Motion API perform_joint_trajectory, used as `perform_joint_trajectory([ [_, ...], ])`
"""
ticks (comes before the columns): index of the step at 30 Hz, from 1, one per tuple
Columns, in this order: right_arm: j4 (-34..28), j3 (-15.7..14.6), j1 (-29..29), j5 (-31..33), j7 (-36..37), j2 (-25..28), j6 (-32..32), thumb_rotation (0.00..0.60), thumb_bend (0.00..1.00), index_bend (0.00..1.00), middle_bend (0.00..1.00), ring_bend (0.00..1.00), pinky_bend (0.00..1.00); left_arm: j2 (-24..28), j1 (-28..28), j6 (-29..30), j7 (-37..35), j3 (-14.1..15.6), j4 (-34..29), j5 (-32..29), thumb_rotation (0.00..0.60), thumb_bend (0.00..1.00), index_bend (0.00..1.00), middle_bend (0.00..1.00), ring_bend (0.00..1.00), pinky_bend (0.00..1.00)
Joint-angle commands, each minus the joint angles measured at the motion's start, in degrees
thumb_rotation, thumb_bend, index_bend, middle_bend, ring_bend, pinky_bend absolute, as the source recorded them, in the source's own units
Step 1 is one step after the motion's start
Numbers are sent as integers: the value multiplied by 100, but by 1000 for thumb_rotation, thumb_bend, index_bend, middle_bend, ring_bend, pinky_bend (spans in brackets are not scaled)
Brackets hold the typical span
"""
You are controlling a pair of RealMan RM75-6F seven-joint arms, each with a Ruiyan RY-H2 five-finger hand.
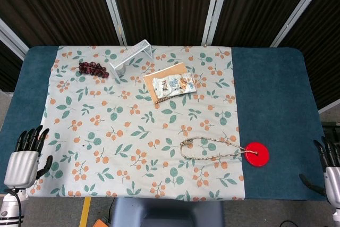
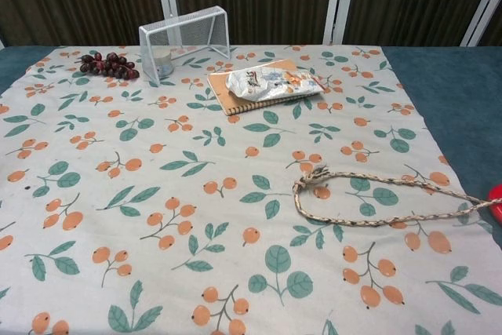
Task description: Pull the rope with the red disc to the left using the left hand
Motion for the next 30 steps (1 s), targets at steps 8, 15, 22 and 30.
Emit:
perform_joint_trajectory([
  [8,-82,12,-26,0,-33,46,73,600,289,0,0,0,0,37,-89,-130,-127,91,-17,142,600,453,0,0,0,68],
  [15,-130,76,-57,121,-2,82,104,600,290,0,0,0,0,10,-653,-805,157,139,-235,575,600,454,0,0,0,69],
  [22,-181,153,-45,257,9,172,52,600,289,0,0,0,0,-346,-1600,-1894,421,-75,-321,756,600,453,0,0,0,73],
  [30,-259,152,-23,245,20,257,11,600,289,0,0,0,0,-932,-2427,-2847,678,-319,-168,478,600,454,0,0,0,79],
])
